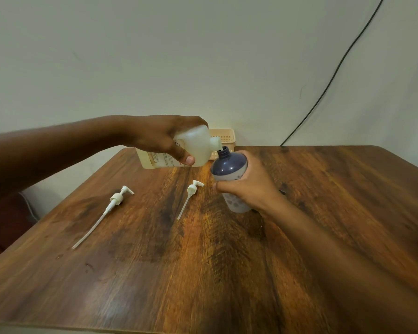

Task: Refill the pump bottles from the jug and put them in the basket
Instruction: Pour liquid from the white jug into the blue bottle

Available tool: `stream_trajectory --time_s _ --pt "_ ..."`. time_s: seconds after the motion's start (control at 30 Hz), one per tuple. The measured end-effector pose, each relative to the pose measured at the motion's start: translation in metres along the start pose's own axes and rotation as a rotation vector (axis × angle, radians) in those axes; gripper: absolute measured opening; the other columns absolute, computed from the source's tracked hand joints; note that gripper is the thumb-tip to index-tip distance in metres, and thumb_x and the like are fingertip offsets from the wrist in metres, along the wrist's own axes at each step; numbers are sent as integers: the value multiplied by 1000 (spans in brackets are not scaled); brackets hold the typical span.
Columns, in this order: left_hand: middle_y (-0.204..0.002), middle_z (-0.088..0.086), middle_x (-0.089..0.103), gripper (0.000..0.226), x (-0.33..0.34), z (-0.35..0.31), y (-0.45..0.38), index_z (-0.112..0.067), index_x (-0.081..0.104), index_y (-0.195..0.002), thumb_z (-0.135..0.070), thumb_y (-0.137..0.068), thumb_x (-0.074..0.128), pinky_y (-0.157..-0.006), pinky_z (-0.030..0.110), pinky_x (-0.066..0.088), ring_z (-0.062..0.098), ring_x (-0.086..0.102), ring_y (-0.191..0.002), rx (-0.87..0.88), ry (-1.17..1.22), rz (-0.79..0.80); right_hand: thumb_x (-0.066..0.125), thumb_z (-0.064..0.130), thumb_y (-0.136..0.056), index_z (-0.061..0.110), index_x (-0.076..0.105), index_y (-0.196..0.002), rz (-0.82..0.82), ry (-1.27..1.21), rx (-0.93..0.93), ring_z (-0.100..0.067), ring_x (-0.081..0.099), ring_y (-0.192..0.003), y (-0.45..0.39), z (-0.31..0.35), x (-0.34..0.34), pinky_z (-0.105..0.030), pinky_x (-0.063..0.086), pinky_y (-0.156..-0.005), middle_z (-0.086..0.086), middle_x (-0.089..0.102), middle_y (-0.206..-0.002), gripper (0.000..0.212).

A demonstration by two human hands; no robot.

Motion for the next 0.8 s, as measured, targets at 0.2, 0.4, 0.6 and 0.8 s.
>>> stream_trajectory --time_s 0.2,0.4,0.6,0.8 --pt "-121 -19 57 78 0 1 -1 -47 39 -140 -60 -72 75 -71 22 57 8 62 -107 0 -9 2 94 31 -56 42 51 -107 1 1 3 -3 61 -93 0 1 0 -19 47 -69 17 62 -104 67" --pt "-120 -21 57 79 1 0 0 -47 39 -140 -60 -71 75 -68 19 57 7 62 -106 -7 -9 5 94 32 -57 39 52 -112 2 0 4 -4 62 -95 1 0 1 -21 48 -72 15 62 -106 69" --pt "-122 -18 57 80 -1 0 -1 -45 39 -142 -58 -72 75 -73 22 55 11 61 -108 -11 -9 14 94 29 -56 34 54 -116 3 -7 4 -8 63 -97 0 -1 0 -26 53 -77 12 63 -107 72" --pt "-122 -16 57 79 -3 -3 -1 -45 39 -140 -58 -71 75 -75 25 58 12 62 -109 -8 -26 23 94 31 -56 32 55 -117 -1 -3 0 -9 64 -98 -1 -1 0 -27 54 -80 12 64 -108 72"
Point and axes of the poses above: each hand's wrist, its own y-axis away from the middle knuckle, its own x-axis out of the palm, z = x × y, the point moved 7 cm from there along -y, towards the middle knuckle
